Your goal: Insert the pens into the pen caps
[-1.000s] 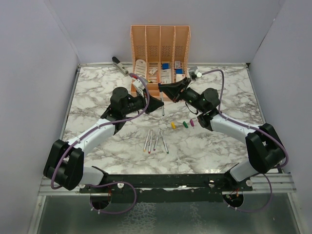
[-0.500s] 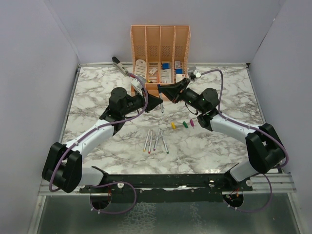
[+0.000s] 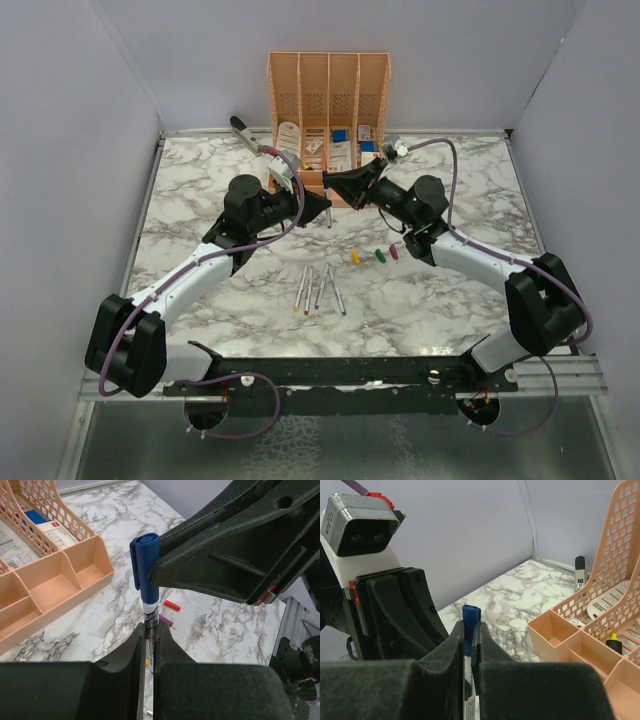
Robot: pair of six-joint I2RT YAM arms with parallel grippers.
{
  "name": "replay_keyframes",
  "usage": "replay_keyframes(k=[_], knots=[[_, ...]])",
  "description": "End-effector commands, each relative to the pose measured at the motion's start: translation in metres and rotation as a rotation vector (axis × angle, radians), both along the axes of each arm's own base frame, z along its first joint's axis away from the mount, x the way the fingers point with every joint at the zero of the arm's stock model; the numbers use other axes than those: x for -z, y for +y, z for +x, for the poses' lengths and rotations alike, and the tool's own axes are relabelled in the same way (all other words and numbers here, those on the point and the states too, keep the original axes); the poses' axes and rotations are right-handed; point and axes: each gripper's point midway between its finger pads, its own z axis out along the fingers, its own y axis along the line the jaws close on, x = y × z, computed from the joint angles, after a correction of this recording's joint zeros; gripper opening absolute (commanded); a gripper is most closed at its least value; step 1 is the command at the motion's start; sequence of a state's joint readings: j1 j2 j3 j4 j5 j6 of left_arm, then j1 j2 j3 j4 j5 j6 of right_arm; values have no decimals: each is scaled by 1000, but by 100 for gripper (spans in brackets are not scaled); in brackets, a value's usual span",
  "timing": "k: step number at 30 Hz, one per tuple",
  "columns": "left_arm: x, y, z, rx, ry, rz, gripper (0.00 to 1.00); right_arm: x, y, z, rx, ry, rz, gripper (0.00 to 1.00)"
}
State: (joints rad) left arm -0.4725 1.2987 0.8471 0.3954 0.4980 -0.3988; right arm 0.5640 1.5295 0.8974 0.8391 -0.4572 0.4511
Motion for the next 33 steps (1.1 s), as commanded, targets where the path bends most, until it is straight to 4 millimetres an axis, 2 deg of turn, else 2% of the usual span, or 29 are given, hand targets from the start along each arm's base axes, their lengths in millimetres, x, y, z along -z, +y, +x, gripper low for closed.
replay_keyframes(k=[1, 6, 13, 18, 21, 25, 28, 33], knots=[[-114, 17, 15, -107, -333, -116, 0, 70, 7, 0, -20, 164, -185, 1], [-129, 29, 22, -187, -378, -140, 0, 94, 11, 3, -5, 203, -297, 1], [-143, 45, 28, -262, -428, -161, 0, 132, 18, -3, -20, 273, -427, 1], [-150, 55, 32, -295, -452, -158, 0, 143, 19, -5, -16, 300, -450, 1], [-145, 55, 33, -286, -435, -157, 0, 138, 19, -3, -7, 294, -432, 1], [-119, 48, 31, -246, -363, -145, 0, 122, 24, 7, 18, 274, -390, 1], [-90, 43, 29, -211, -277, -107, 0, 101, 29, 18, 42, 243, -345, 3], [-20, 45, 33, -223, -73, 42, 0, 49, 26, 38, 138, 146, -250, 32]])
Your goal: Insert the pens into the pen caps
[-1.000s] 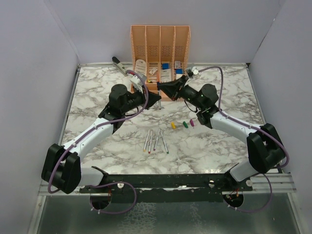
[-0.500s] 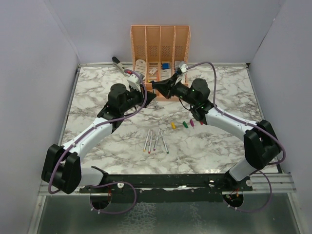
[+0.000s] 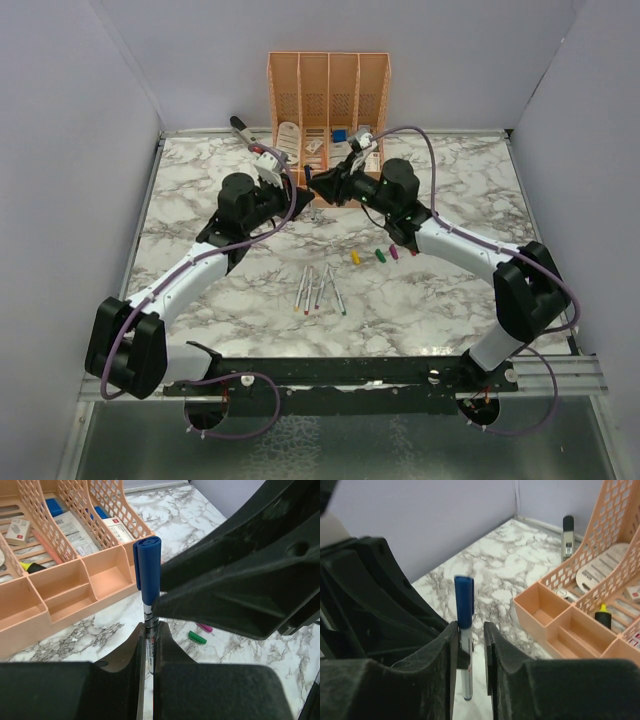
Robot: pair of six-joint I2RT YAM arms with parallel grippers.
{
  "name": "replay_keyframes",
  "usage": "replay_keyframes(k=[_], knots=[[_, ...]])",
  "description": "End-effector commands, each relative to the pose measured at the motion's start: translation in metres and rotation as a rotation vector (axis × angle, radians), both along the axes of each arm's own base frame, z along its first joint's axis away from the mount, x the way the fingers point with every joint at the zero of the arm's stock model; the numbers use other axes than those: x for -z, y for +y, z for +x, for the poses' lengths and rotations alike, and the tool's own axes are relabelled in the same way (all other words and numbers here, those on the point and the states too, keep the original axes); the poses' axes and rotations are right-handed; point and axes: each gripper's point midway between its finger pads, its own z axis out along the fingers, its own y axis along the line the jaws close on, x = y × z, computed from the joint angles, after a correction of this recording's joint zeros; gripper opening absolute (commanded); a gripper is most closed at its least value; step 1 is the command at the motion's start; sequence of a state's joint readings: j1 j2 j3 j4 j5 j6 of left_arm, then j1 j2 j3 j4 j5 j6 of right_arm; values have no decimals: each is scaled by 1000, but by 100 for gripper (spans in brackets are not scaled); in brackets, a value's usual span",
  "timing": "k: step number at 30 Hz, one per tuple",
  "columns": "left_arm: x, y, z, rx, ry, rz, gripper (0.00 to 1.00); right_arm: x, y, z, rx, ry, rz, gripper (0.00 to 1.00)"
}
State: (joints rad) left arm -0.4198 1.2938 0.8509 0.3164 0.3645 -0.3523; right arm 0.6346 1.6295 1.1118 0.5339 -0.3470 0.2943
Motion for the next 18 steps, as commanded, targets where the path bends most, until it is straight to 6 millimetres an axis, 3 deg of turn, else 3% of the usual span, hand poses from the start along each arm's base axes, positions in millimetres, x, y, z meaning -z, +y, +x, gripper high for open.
replay_keyframes(k=[1, 7, 10, 13, 18], knots=[[-21, 13, 5, -50, -51, 11, 0, 21, -10, 13, 106, 80, -57, 37], [60, 34, 7, -140, 216, 218, 0, -32, -40, 23, 274, -40, 30, 55], [93, 46, 9, -192, 330, 306, 0, -43, -61, 27, 386, -31, 85, 90], [118, 52, 9, -215, 422, 357, 0, -42, -77, 36, 444, 49, 122, 93], [148, 57, 10, -228, 549, 433, 0, -9, -105, 57, 415, 282, 180, 94]])
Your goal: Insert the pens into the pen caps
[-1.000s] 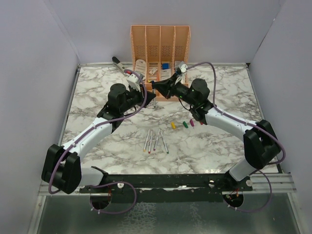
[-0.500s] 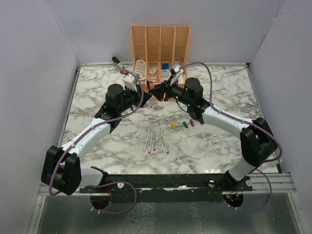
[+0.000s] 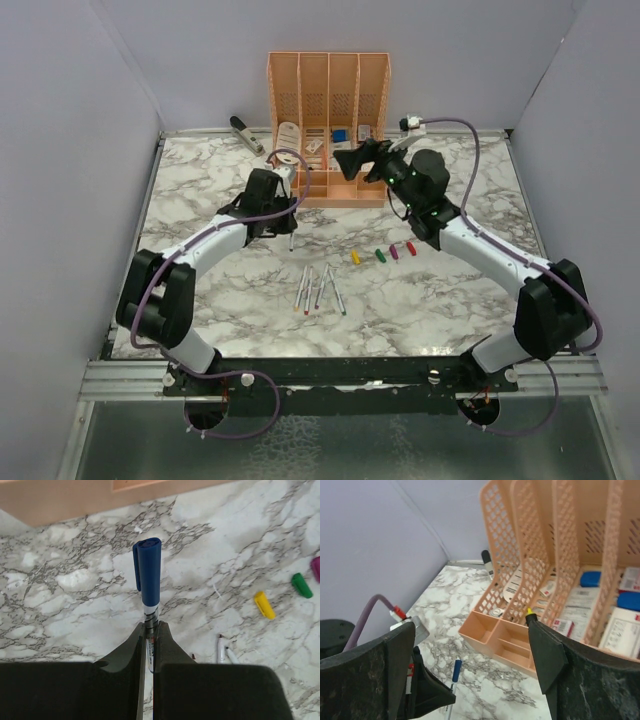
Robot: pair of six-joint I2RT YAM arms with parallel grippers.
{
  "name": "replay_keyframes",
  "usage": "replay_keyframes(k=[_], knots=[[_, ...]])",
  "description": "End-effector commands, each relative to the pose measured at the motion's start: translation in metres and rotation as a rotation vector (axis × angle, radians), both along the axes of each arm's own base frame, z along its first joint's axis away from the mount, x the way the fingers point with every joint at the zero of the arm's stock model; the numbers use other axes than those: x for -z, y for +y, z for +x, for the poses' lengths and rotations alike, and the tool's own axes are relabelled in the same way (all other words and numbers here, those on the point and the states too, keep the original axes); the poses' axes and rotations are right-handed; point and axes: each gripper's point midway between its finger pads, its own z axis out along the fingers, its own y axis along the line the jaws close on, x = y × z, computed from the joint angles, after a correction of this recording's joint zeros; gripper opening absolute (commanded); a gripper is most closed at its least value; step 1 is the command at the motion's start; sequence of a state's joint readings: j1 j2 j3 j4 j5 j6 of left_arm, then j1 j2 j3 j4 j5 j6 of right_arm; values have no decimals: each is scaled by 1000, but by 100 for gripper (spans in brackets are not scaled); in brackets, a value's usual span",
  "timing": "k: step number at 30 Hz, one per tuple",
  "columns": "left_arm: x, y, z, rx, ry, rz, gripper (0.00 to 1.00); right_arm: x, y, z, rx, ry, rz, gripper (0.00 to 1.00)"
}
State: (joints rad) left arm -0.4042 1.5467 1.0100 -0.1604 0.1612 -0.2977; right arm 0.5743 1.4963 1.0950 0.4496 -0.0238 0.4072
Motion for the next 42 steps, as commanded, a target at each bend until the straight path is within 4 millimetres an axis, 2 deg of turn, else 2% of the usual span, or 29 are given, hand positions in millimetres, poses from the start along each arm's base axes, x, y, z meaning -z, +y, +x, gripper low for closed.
replay_keyframes(k=[1, 4, 7, 9, 12, 14, 19, 22, 26, 27, 29, 31, 34, 37, 42], knots=[[23, 16, -1, -45, 120, 107, 0, 29, -37, 21, 30, 195, 119, 92], [37, 20, -3, -41, 185, 149, 0, 14, -47, 5, 9, 23, 100, 81], [51, 24, -7, -53, 245, 169, 0, 6, -63, -8, 52, -101, 84, 81], [58, 26, -9, -66, 278, 166, 0, 12, -72, -5, 109, -63, 51, 85], [69, 31, -15, -77, 330, 166, 0, 17, -74, 3, 134, 12, -16, 97], [77, 32, -19, -71, 357, 171, 0, 17, -74, 2, 130, 15, -27, 98], [84, 33, -18, -69, 376, 181, 0, 30, -77, 4, 157, 83, 31, 99], [85, 33, -12, -75, 368, 191, 0, 54, -72, 14, 156, 246, 25, 100], [86, 32, -4, -81, 357, 190, 3, 81, -59, 23, 105, 354, -46, 100], [85, 32, -1, -83, 351, 186, 4, 83, -57, 23, 91, 355, -59, 100], [84, 30, 3, -88, 342, 179, 14, 83, -55, 22, 70, 327, -81, 100], [82, 29, 6, -91, 335, 174, 20, 78, -58, 19, 67, 284, -90, 100], [81, 28, 9, -98, 327, 165, 28, 72, -69, 18, 123, 243, -81, 100], [80, 27, 13, -100, 322, 156, 41, 72, -79, 17, 168, 218, -88, 100], [71, 24, 16, -96, 304, 134, 48, 80, -85, 16, 186, 242, -141, 100]])
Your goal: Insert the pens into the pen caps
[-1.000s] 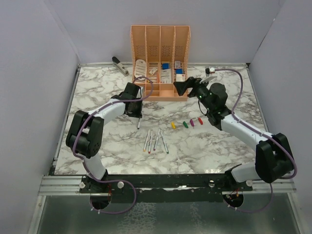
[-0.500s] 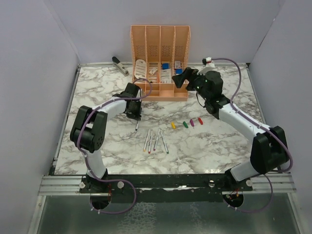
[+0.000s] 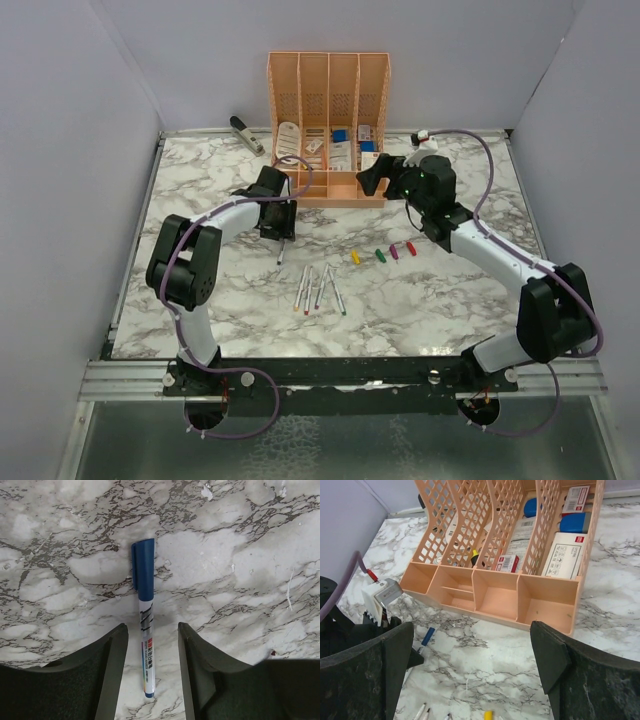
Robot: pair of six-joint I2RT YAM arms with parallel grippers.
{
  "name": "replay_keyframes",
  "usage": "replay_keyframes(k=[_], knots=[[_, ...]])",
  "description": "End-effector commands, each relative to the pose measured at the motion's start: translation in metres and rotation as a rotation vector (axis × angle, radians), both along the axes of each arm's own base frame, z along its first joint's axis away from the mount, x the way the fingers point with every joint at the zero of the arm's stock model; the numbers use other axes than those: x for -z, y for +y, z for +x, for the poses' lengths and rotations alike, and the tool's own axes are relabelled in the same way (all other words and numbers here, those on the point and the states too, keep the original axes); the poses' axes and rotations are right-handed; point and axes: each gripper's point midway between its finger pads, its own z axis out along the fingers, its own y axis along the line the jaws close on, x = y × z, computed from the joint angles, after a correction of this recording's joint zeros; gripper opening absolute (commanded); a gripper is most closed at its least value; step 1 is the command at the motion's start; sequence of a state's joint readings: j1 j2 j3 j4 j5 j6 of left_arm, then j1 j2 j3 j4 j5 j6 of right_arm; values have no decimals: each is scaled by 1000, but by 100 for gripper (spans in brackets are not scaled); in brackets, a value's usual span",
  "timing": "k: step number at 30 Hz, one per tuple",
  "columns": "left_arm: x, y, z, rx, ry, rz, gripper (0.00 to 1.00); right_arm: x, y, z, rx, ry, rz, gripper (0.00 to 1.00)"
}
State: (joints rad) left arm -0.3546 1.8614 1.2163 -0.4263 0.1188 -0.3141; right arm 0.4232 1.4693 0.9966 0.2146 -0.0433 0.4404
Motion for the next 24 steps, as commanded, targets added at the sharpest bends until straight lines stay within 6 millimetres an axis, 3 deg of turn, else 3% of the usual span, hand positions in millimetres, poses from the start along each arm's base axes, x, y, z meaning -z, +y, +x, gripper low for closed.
replay_keyframes(k=[1, 7, 10, 15, 18, 24], knots=[[-15, -4, 12, -9, -46, -27, 48, -11, -14, 3, 50, -39, -41, 100], [-39, 1, -1, -27, -88, -49, 50, -1, -21, -1, 73, -25, -62, 100], [-59, 4, -14, -42, -118, -74, 51, 7, -23, -1, 85, -3, -74, 100], [-75, 2, -42, -26, -117, -88, 52, 25, -19, 2, 66, 52, -106, 97], [-77, -7, -63, 3, -89, -90, 51, 32, -18, 6, 70, 82, -115, 91], [-69, -32, -107, 50, -10, -97, 50, 42, -13, 5, 53, 128, -97, 91]])
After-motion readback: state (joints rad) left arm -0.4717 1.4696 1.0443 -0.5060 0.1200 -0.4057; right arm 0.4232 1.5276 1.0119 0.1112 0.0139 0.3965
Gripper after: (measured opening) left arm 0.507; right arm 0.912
